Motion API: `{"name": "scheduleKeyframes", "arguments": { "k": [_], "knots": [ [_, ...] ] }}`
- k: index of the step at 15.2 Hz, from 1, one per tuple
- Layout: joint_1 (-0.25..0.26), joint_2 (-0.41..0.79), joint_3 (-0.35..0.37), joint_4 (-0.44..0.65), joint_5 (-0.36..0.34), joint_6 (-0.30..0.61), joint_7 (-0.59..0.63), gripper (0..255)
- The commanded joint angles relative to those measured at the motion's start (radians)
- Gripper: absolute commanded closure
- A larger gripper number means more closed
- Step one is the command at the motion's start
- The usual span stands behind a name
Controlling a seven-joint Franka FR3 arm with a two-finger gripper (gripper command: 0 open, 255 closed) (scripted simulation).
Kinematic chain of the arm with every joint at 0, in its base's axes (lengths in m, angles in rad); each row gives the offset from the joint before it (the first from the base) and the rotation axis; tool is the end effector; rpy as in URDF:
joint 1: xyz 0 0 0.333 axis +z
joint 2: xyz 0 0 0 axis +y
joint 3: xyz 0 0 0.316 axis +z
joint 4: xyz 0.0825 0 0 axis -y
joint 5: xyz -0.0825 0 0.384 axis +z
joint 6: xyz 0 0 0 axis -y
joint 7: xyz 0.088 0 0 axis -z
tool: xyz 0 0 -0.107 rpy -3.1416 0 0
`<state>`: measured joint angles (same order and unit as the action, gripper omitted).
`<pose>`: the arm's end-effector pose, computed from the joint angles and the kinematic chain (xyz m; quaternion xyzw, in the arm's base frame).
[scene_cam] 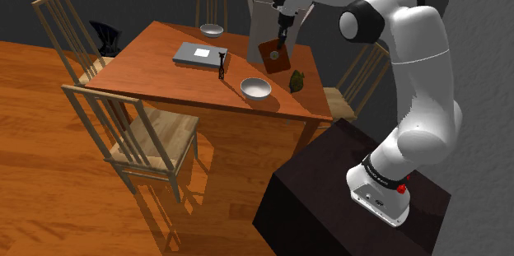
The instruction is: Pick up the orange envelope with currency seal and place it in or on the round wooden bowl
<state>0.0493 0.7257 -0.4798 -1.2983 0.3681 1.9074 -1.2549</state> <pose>0.7021 -0.2022 0.3427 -0.9218 -0.3869 0.0009 0.0243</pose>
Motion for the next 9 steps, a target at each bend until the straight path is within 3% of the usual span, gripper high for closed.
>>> {"name": "scheduleKeyframes", "arguments": {
  "k": [1,2,9],
  "knots": [
    [-0.003,0.057,0.014,0.123,0.005,-0.060,0.046,255],
    [-0.008,0.095,0.023,0.203,0.009,-0.097,0.074,255],
    [-0.002,0.121,0.031,0.151,0.020,-0.022,0.062,255]
  ]
}}
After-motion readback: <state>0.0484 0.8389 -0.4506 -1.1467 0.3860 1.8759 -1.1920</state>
